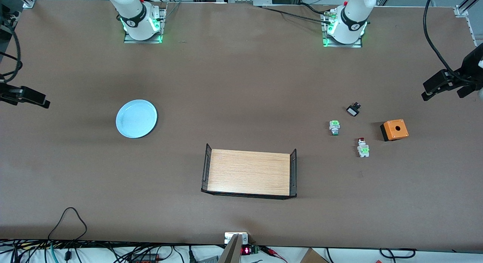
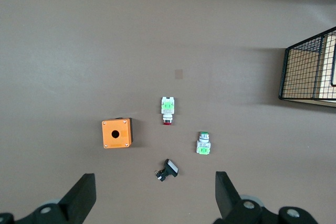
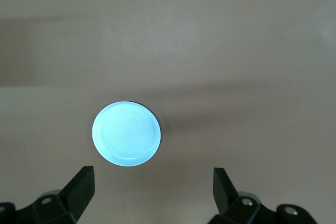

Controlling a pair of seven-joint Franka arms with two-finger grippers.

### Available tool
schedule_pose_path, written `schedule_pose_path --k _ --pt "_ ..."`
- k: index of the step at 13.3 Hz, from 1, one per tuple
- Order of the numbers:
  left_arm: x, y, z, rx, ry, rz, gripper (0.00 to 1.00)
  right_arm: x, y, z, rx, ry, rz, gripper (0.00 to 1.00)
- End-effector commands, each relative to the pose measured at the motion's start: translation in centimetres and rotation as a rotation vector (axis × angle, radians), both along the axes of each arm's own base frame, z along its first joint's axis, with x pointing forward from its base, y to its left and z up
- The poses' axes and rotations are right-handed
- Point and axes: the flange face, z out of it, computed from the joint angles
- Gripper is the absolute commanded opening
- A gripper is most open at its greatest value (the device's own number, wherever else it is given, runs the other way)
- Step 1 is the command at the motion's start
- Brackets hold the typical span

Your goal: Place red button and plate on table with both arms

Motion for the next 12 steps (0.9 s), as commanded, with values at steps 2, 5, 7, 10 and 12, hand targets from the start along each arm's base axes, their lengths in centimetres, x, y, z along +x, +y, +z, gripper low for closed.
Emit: schedule_pose_path --k 2,5,7,10,12 --pt "0.3 0.0 0.6 -0.002 -0.004 -0.022 1.00 -1.5 0.6 0.5 0.004 0.020 0.002 1.00" --pt "0.3 0.1 0.6 -0.002 -0.004 -0.021 1.00 -3.4 0.6 0.4 0.010 -0.032 0.006 1.00" --pt "0.3 0.1 0.6 -0.002 -0.004 -0.021 1.00 -3.3 1.0 1.5 0.006 -0.039 0.016 1.00" --pt "0.3 -0.1 0.6 -0.002 -0.004 -0.024 1.00 -3.5 1.3 1.7 0.013 -0.023 0.020 1.00" --pt "0.3 0.0 0.6 0.000 -0.004 -0.024 1.00 -3.4 1.3 2.1 0.011 -0.030 0.027 1.00"
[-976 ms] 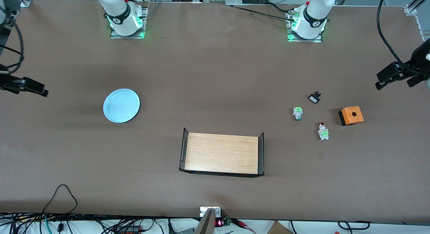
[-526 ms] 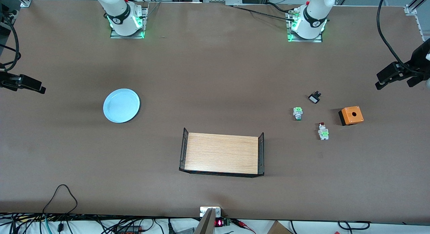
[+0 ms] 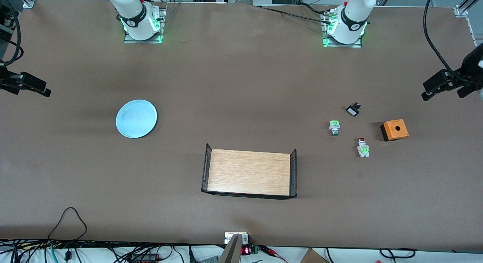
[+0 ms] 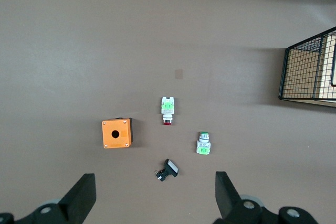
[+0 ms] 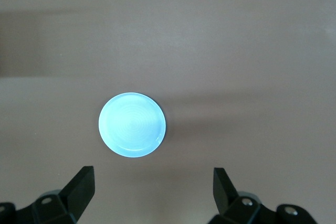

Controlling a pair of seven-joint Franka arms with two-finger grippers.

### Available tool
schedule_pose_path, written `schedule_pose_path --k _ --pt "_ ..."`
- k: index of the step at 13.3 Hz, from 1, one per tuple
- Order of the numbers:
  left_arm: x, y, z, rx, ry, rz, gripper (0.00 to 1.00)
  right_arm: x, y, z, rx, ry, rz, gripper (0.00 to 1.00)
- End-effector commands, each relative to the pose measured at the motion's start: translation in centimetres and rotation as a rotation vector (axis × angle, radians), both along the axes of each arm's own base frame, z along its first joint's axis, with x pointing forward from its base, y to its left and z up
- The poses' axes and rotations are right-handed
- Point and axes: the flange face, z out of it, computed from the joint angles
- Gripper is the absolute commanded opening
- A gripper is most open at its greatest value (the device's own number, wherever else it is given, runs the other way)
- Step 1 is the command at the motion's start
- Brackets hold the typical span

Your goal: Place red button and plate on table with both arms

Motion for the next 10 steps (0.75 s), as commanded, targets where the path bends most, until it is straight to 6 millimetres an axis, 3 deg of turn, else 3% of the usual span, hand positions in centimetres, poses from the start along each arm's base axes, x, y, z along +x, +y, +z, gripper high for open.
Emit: schedule_pose_path --k 1,10 --pt "0.26 -0.05 0.57 0.000 -0.004 -0.024 1.00 -0.45 0.12 0.70 -0.001 -0.005 0.016 1.00" --pt "0.34 -0.08 0.51 -0.003 -0.005 -0.027 1.00 -0.49 0.32 0.77 -0.007 -0.004 0.018 1.00"
